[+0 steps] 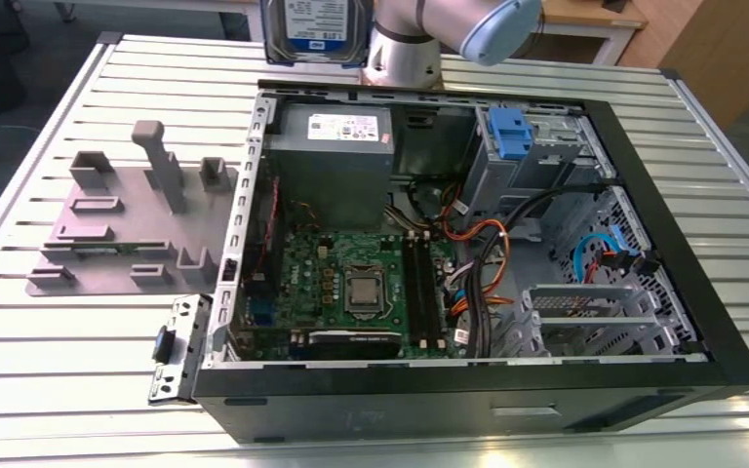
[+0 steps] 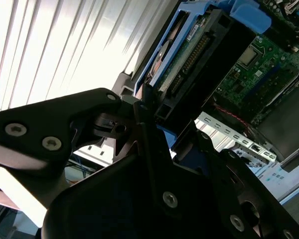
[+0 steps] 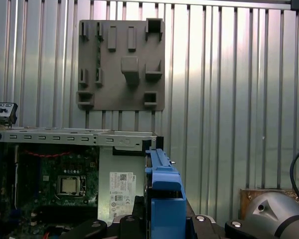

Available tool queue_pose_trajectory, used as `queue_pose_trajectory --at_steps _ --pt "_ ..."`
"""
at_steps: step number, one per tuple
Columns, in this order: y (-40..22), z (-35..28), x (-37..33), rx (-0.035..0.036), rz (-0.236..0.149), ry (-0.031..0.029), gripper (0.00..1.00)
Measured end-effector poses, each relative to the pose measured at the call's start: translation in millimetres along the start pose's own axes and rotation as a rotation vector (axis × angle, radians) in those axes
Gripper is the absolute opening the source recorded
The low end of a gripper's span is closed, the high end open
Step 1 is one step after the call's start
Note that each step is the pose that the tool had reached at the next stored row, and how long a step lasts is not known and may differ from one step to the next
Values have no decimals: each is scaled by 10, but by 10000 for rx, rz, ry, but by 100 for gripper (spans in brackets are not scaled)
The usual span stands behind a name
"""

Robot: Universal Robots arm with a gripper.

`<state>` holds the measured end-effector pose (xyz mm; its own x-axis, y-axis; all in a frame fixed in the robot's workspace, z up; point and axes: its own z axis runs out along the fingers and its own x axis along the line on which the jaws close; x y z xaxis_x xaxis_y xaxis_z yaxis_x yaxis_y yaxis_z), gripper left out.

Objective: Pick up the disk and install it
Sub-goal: 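Pick up the disk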

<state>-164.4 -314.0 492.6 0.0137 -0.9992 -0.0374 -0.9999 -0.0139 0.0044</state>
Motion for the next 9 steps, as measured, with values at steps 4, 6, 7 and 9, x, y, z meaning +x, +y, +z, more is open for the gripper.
queue_pose_trajectory --at_steps 4,6,7,9 --pt "-2 0 0 0 1 0 36" --pt "-4 0 2 0 -1 -1 36" --pt "-3 0 6 0 -2 0 36" --pt "-2 -1 17 0 0 1 36"
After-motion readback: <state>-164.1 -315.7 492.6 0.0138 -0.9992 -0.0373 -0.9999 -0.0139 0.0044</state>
